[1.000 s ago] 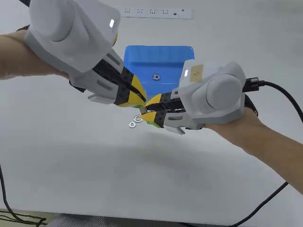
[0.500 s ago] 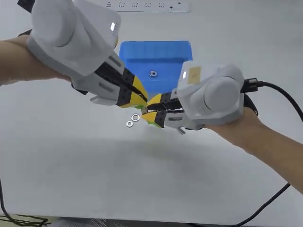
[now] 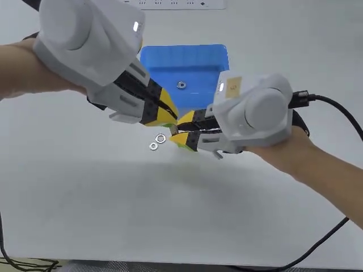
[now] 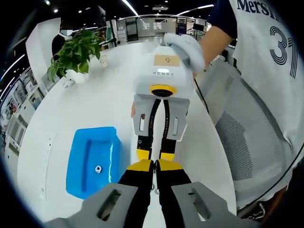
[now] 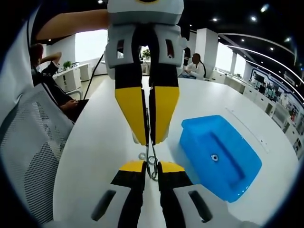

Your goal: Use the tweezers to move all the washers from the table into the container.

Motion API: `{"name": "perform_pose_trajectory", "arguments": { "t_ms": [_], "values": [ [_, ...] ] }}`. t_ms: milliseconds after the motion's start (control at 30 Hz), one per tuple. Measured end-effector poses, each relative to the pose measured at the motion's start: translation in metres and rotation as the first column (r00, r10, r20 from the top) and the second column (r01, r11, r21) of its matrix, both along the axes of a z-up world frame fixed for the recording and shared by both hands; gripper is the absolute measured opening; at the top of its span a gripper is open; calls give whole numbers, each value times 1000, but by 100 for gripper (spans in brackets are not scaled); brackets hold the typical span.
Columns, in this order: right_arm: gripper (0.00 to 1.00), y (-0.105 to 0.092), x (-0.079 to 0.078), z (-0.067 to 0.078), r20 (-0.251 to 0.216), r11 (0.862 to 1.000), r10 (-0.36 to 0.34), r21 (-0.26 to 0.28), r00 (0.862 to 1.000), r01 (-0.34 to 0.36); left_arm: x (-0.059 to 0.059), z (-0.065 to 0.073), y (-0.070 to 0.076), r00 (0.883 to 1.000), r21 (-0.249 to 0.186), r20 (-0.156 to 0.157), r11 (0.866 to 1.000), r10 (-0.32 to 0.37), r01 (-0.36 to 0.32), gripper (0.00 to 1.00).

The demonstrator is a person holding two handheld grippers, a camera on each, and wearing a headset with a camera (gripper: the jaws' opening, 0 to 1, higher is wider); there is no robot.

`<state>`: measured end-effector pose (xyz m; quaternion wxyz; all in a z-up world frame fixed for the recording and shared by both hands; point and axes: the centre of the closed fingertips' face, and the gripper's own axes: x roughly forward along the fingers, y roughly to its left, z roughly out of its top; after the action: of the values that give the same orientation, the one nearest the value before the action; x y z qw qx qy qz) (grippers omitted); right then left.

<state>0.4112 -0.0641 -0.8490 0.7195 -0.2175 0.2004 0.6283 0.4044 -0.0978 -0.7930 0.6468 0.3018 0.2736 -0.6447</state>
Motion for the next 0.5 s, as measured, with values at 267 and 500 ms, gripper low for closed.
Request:
{"name": "perform_pose_trajectory", "arguments": {
  "t_ms": [267, 500],
  "values": [
    [11, -1, 1, -3, -22, 1000, 1, 11, 1000, -1, 3, -1, -3, 1000, -14, -11, 1000, 1, -1, 6],
    [10, 1, 1, -3, -41, 1000, -3, 23, 999, 4, 5, -1, -1, 1000, 1, -13, 1000, 4, -4, 7]
  ]
}}
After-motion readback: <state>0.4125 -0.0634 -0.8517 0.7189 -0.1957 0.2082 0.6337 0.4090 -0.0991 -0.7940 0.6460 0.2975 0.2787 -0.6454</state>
